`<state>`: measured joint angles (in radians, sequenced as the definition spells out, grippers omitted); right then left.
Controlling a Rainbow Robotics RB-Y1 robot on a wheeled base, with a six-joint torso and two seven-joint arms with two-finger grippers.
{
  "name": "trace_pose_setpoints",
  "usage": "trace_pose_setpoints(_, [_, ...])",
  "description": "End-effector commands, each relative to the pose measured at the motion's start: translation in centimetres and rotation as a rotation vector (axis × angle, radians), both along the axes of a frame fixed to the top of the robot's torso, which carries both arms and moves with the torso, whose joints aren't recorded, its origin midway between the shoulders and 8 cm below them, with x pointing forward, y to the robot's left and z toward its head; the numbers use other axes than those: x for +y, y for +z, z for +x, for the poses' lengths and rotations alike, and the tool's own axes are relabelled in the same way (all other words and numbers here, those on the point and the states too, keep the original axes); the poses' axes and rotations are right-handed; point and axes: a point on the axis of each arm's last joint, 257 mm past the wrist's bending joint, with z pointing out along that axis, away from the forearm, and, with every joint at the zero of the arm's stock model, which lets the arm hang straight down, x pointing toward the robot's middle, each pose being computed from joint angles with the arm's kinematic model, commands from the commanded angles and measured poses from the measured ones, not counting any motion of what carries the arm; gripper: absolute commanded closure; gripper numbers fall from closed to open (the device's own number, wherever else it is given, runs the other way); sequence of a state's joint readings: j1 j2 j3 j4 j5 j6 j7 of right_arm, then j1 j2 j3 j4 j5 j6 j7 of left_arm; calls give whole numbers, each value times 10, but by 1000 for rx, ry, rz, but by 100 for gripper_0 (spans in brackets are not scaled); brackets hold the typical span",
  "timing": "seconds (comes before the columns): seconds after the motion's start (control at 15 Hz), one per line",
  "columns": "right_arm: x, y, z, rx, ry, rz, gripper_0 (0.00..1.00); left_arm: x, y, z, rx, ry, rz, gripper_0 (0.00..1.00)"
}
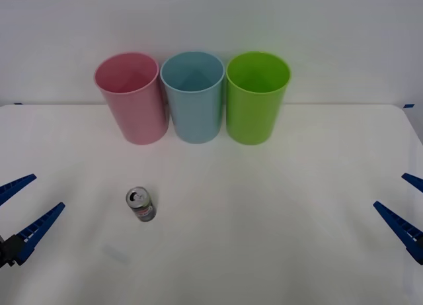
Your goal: Grasp the object on the table and drop it into the matching bin: aluminum can to the light blue bin, PET bottle to the pink bin.
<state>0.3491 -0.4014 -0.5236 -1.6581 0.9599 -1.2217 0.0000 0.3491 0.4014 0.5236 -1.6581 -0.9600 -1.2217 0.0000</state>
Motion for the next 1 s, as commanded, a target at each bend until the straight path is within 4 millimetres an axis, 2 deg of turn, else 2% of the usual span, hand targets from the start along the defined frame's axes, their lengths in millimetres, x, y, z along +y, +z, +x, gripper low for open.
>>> trace_pose_setpoints(0.07, [0,0,0,0,0,0,0,0,0,0,0,0,0,0])
trace_pose_setpoints(0.27, [0,0,0,0,0,0,0,-10,-1,0,-9,-4,-59,0])
trace_pose_setpoints(0.53, [0,0,0,0,0,0,0,-8,-5,-4,1,-1,-48,0])
trace_pose_setpoints(1.0, [0,0,0,0,0,0,0,-2,-39,-25,67,5,36,0])
